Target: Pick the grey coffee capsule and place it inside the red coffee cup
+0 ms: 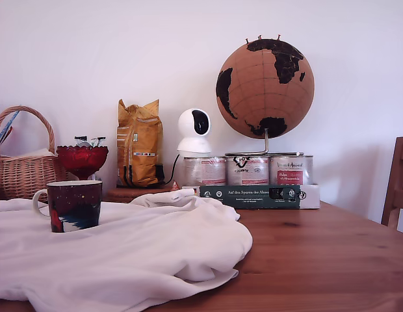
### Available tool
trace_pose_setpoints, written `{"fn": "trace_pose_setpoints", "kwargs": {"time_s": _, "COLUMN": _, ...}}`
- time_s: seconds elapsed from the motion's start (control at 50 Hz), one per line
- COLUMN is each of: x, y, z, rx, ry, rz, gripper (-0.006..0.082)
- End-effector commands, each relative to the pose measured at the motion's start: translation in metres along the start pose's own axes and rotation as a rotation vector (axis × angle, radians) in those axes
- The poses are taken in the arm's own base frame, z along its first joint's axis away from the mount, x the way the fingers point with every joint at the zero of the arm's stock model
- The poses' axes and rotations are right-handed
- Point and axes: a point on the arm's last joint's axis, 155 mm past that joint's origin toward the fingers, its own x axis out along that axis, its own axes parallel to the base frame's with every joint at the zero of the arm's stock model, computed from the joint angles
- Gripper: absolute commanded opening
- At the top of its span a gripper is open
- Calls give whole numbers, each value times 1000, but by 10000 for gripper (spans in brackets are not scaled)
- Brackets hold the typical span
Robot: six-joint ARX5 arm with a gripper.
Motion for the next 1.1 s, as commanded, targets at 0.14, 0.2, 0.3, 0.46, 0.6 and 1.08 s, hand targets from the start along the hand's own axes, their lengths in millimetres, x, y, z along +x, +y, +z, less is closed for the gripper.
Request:
{"fn": "trace_pose_setpoints", "kwargs": {"time_s": 0.14, "x": -5, "y": -1, "z": -64, "rx": -38, "ry": 218, "rz": -16, "gripper": -18}}
{"fn": "trace_pose_setpoints", "kwargs": {"time_s": 0.2, "x": -5, "y": -1, "z": -64, "rx": -38, "ry": 218, "rz": -16, "gripper": -18}}
{"fn": "trace_pose_setpoints", "kwargs": {"time_s": 0.3, "x": -5, "y": -2, "z": -64, "rx": -39, "ry": 217, "rz": -16, "gripper": -18}}
{"fn": "trace_pose_setpoints", "kwargs": {"time_s": 0.46, "x": -1, "y": -4, "z": -47, "rx": -163, "ry": 152, "rz": -24, "gripper": -18}}
{"fn": "trace_pose_setpoints", "kwargs": {"time_s": 0.6, "x": 1, "y": -5, "z": 1, "rx": -267, "ry": -35, "rz": -47, "gripper": -18}}
{"fn": "trace_pose_setpoints", "kwargs": {"time_s": 1.08, "x": 17, "y": 8, "z": -18, "rx": -353, "ry": 57, "rz": 37, "gripper": -18}}
